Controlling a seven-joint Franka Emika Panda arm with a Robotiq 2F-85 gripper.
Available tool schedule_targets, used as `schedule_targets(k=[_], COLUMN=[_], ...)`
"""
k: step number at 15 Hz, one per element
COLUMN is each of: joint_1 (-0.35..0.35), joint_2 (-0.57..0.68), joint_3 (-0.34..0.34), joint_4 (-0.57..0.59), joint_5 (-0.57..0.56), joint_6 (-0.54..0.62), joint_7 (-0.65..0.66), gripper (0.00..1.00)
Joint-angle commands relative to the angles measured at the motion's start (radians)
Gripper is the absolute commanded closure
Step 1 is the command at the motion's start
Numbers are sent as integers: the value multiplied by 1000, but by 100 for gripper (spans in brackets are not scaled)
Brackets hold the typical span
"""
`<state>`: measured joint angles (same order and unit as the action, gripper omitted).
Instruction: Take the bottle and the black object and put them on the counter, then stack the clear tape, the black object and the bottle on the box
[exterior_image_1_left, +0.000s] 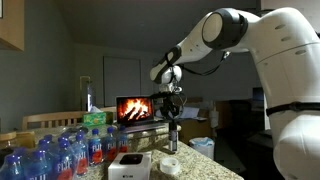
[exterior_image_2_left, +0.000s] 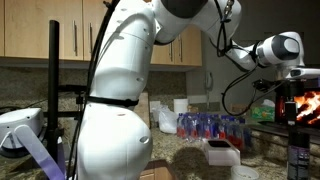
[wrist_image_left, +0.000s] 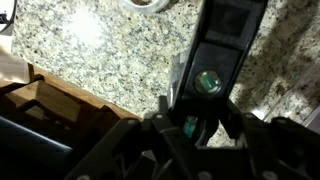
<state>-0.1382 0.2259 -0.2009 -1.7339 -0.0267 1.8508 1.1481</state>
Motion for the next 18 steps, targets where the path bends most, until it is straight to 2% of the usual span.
schedule_targets(k=[1, 9, 18], joint_1=[5, 21, 26], joint_2=[1, 5, 21], joint_3=[-2, -5, -6], joint_4=[14, -10, -9], joint_5=[-19, -58, -101], joint_6=[1, 124, 118], joint_7=[11, 50, 58], gripper=[72, 72, 72])
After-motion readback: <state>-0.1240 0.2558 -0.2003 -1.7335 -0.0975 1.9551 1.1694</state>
